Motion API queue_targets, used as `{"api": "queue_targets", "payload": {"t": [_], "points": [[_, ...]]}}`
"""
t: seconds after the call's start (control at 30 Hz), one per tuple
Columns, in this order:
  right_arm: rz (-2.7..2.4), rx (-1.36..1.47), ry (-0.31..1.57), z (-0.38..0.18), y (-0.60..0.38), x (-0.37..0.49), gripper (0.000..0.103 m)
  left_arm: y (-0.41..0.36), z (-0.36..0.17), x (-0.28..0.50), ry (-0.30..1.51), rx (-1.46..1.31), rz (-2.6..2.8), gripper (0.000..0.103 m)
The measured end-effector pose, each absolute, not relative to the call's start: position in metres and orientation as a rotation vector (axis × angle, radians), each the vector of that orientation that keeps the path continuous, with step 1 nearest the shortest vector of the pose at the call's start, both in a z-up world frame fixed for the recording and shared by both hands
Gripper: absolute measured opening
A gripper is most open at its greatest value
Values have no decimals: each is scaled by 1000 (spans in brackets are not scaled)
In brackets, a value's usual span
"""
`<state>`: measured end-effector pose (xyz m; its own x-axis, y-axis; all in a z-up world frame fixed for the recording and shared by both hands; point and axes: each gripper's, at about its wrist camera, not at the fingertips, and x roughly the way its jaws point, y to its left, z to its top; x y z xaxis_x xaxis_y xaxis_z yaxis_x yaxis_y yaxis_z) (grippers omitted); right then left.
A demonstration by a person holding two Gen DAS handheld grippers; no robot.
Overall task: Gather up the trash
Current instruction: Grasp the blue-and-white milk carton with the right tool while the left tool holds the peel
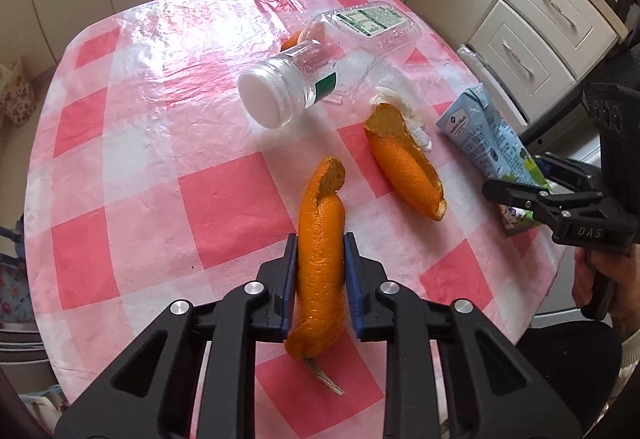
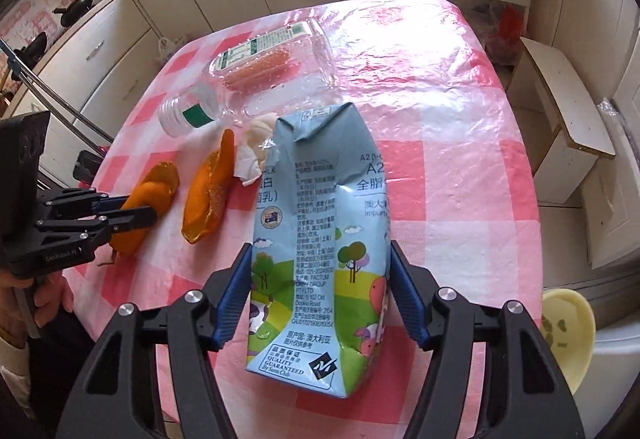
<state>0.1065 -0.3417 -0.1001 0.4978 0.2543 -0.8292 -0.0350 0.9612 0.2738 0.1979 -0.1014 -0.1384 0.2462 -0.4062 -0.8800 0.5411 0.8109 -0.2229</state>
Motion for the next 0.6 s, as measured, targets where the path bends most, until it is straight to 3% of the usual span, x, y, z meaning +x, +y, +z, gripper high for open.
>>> {"api": "queue_targets", "payload": {"t": [0.6], "points": [[121,481,878,-84,-429,20,63,-137,-83,160,982,39,-844,18]]}}
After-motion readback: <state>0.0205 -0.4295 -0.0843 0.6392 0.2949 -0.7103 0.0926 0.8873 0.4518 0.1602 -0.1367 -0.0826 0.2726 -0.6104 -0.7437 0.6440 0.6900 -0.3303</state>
